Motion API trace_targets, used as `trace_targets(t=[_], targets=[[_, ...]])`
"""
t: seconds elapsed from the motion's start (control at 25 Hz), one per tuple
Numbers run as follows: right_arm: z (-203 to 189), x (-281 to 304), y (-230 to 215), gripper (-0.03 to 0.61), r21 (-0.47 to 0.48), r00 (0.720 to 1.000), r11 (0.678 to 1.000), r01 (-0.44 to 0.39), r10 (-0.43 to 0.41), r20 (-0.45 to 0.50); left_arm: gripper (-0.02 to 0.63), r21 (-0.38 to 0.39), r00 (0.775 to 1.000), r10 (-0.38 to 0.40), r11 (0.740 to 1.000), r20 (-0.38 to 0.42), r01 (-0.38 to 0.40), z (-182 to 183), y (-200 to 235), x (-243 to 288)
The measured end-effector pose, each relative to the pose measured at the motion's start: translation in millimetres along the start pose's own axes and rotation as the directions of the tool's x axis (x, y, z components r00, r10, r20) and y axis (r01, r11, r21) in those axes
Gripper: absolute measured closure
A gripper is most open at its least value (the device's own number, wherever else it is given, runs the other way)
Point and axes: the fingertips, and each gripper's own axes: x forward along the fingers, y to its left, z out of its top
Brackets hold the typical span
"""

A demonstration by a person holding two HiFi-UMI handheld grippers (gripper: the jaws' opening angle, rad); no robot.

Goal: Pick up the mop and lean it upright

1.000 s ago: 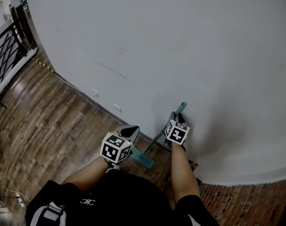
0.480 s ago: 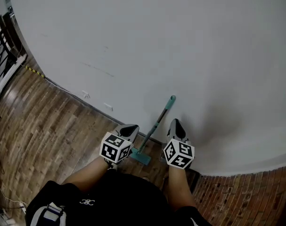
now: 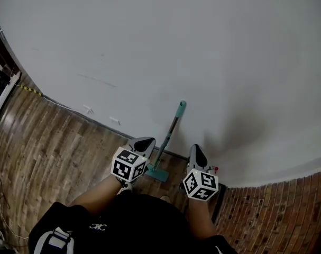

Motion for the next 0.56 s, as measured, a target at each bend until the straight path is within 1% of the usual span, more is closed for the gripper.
trace_targets(t=[0.12, 0.28, 0.56], targets=[[-3.9, -1.1, -1.4, 0.565, -0.018, 1.000, 1.000, 0.015, -0.015, -0.017, 0.618, 0.002, 1.000, -0.005, 1.000, -0.001, 0.005, 0.2, -2.0, 1.1], [-8.7, -3.1, 4.3, 0.565, -0.061, 0.999, 0.998, 0.009, -0.011, -0.037, 0.618, -0.004, 1.000, -0.017, 1.000, -0.009, 0.016, -3.3, -4.9, 2.8], [-17.1, -3.2, 8.8, 0.565, -0.066, 0.998, 0.998, 0.001, -0.005, -0.060, 0.618, -0.002, 0.999, -0.041, 0.999, -0.020, 0.041, -10.4, -10.2, 2.8]])
